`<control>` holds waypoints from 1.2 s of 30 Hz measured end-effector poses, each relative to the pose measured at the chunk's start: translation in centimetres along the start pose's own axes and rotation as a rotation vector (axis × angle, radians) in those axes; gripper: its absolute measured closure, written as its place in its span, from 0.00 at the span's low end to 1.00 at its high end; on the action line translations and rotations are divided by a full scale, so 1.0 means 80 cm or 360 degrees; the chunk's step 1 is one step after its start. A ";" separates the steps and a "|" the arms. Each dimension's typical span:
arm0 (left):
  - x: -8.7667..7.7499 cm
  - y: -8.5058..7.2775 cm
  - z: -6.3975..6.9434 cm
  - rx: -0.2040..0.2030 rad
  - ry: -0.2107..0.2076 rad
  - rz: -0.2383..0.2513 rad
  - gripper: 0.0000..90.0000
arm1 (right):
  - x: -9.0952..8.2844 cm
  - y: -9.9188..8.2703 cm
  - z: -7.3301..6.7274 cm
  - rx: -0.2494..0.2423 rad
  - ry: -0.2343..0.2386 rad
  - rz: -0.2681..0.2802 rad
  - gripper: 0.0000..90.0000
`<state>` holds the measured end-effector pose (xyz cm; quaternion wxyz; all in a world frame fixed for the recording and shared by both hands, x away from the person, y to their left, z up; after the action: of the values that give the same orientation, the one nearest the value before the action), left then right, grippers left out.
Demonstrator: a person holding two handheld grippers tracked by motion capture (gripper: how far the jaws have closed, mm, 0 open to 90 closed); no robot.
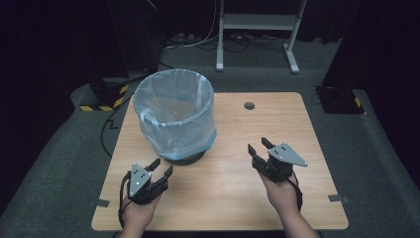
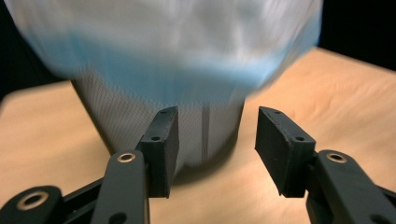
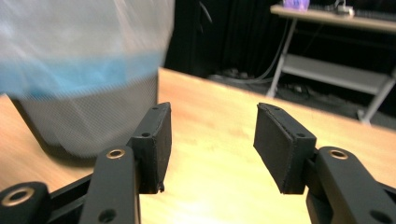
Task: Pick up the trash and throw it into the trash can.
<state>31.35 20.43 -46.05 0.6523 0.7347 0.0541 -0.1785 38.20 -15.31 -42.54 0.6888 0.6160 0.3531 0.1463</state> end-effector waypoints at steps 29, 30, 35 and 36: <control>0.057 -0.095 0.014 0.0180 -0.0078 -0.0563 0.31 | 0.004 -0.153 0.049 0.0283 -0.0010 -0.0682 0.34; 0.057 -0.095 0.014 0.0182 -0.0082 -0.0568 0.31 | 0.004 -0.153 0.049 0.0289 -0.0019 -0.0680 0.34; 0.057 -0.095 0.013 0.0178 -0.0090 -0.0569 0.31 | 0.005 -0.153 0.048 0.0290 -0.0033 -0.0676 0.35; 0.057 -0.095 0.013 0.0178 -0.0092 -0.0568 0.31 | 0.004 -0.153 0.047 0.0297 -0.0036 -0.0678 0.35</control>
<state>33.01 19.80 -54.78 0.5696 0.7431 0.1550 -0.3151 38.12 -20.35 -54.34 0.6482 0.5901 0.4794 -0.0427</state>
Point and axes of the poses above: each handheld gripper's, and its own axes: x roughly forward along the jaws, y roughly out of its top, z roughly to its right, the point moved 3 cm from there along x, roughly forward along the jaws, and after that the axes turned 14 degrees about y, right-handed, at the moved point
